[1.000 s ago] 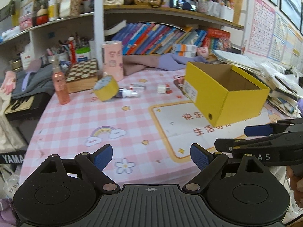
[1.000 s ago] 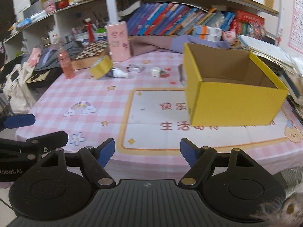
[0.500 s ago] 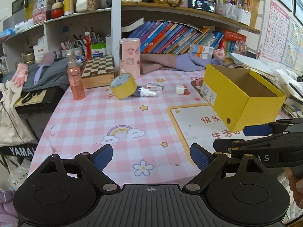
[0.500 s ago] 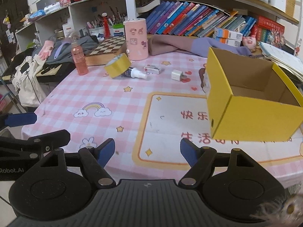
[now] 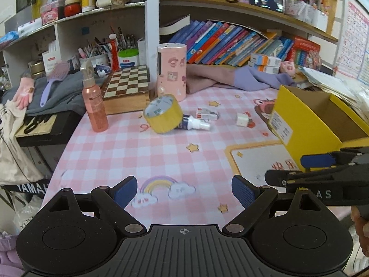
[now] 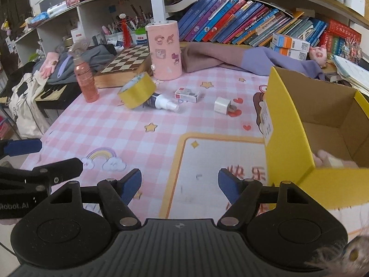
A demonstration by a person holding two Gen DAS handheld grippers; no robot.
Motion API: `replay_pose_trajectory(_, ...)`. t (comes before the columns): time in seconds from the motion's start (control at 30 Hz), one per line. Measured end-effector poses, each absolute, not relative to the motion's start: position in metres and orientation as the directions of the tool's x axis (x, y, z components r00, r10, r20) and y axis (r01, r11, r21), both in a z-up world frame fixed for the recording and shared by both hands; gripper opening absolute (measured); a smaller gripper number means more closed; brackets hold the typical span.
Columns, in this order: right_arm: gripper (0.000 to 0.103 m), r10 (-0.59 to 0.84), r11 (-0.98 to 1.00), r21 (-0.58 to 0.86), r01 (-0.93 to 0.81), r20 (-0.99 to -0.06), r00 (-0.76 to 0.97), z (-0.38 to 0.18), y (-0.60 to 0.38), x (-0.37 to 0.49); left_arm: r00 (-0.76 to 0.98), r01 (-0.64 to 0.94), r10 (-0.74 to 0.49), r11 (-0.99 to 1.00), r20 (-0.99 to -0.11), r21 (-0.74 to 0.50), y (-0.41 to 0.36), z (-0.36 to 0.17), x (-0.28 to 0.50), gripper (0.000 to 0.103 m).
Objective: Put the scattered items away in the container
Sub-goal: 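Move the left tool toward the yellow tape roll while the right tool approaches the white charger plug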
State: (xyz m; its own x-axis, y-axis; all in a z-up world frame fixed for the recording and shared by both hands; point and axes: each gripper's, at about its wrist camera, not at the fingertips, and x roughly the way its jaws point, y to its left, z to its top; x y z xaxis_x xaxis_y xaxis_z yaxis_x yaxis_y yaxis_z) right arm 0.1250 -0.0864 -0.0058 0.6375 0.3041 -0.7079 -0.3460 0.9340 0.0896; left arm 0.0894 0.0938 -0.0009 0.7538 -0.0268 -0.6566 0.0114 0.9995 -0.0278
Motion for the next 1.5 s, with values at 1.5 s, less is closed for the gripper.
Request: replay_pose_trajectory(1.5,0.068,0.028,1.000,0.022,-0.017,-0.760,0.650,-0.077,-0.066,0.345,0.695,-0.155,-0.037,0.968,-0.718,-0.199,0.155,-0.072,0.330,0.102)
